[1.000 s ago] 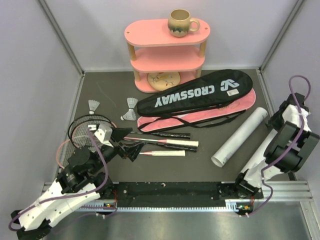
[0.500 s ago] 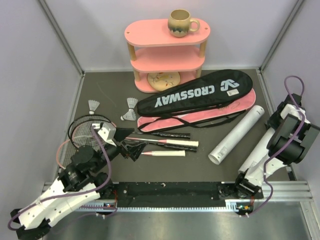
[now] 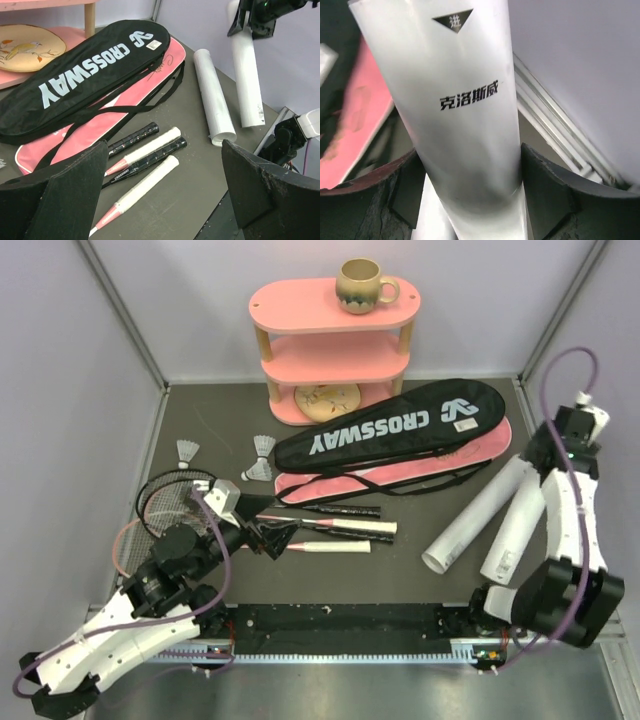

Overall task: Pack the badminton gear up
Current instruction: Open the lid of the shuttle tube.

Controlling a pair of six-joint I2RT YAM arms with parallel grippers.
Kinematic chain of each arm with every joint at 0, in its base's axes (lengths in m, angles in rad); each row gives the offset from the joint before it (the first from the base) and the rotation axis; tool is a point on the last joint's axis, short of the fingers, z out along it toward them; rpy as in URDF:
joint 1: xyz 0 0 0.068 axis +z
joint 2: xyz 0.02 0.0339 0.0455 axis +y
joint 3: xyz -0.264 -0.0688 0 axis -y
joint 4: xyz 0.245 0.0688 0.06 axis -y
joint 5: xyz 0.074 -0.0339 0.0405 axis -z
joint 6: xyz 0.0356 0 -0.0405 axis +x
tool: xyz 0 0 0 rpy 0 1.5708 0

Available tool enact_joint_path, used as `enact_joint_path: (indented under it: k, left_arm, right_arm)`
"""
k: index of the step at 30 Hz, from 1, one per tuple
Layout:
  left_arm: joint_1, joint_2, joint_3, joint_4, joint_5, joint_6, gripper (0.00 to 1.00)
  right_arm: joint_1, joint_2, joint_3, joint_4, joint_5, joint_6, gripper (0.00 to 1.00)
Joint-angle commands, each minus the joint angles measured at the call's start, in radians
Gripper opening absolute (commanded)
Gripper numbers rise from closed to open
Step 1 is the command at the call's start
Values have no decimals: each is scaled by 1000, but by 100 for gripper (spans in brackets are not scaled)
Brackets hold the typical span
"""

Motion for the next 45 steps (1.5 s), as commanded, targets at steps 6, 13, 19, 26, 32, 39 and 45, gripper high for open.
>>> enact_joint_path:
  k: [6, 13, 19, 26, 32, 39, 45]
  left_arm:
    - [3, 206, 175, -8, -26, -42, 98]
    - [129, 281, 294, -33, 13, -91, 98]
    - [324, 330, 305, 12, 306, -225, 82]
    - [477, 372, 215, 235, 648, -371, 63]
    - [476, 454, 236, 262, 812, -401, 53]
    - [441, 542, 213, 358, 939, -480, 42]
    - [441, 441, 169, 326, 819, -425, 51]
  right_arm:
    - [700, -237, 64, 167, 144, -417, 36]
    - [1113, -221, 110, 152, 174, -594, 35]
    - [1264, -227, 47, 120, 82, -499, 34]
    - [1355, -363, -126, 149, -158, -483, 33]
    - [1393, -500, -315, 287, -250, -530, 33]
    - [1393, -527, -370, 331, -303, -563, 31]
    - [1393, -600, -417, 380, -385, -542, 31]
